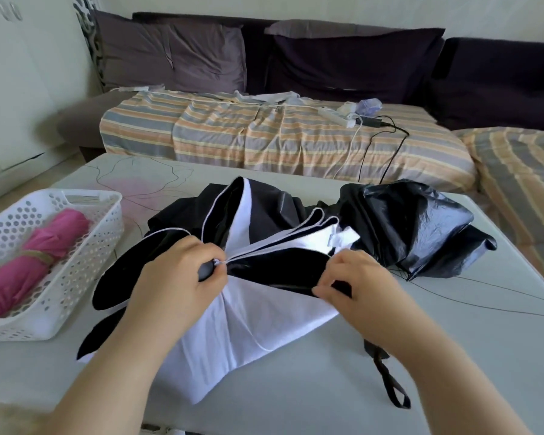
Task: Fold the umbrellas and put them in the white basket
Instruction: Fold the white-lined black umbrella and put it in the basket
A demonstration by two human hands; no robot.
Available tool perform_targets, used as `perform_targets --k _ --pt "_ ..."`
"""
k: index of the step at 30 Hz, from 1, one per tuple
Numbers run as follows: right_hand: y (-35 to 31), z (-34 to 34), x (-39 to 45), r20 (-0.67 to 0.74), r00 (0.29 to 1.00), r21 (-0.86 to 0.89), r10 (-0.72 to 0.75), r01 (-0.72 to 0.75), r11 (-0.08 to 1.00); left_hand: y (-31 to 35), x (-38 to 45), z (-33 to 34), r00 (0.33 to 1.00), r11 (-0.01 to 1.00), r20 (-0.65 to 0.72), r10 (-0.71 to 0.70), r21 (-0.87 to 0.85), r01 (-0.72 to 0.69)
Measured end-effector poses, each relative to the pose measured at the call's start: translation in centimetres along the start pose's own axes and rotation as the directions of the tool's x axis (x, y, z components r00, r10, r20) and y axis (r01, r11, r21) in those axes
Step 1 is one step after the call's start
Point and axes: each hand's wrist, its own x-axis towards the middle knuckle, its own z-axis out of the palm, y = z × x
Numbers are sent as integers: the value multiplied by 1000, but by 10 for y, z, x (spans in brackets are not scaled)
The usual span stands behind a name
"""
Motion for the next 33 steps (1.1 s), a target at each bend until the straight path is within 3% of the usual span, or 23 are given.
perform_targets --k 2,4,5,8,10,11,12,14,16,17,21,25,30,33 --pt "12 -6 -4 110 986 -85 122 -113 990 -1 0 -2 999 999 -12 -37 23 38" --pt "16 -6 -6 236 925 -189 297 -256 948 4 -1 -3 1000 999 4 -24 21 24" --pt "17 -3 -5 219 911 -251 348 -292 923 7 -1 -2 1000 1000 18 -2 24 1" --pt "18 4 4 -130 946 -437 298 -325 839 14 -2 1 999 999 32 11 51 -13" --pt "7 7 7 -392 905 -312 164 -298 902 17 -2 2 999 997 20 -34 64 33" --pt "-3 8 7 -466 880 -189 94 -203 961 18 -1 2 998 996 12 -55 73 54" --pt "-18 9 5 -457 888 -72 51 -94 993 18 0 3 997 994 4 -72 81 71" --pt "-55 17 -1 -204 979 120 -21 46 992 21 1 5 994 990 -10 -110 82 111" --pt "-82 36 -8 97 993 196 -74 54 979 24 0 7 985 983 -39 -166 73 169" --pt "-87 47 -9 125 988 186 -93 69 980 25 -1 7 978 977 -49 -201 64 204" --pt "-83 70 0 -28 999 296 -31 38 954 32 -7 6 968 967 -23 -251 44 252" --pt "-74 69 8 -10 1000 399 -23 25 916 29 -8 -1 970 974 108 -220 -33 225" --pt "-64 58 10 -17 998 420 60 -48 906 18 -8 -20 916 957 380 -129 -193 215" --pt "-60 54 11 43 995 463 91 -101 881 15 -8 -20 915 969 397 -68 -193 155"
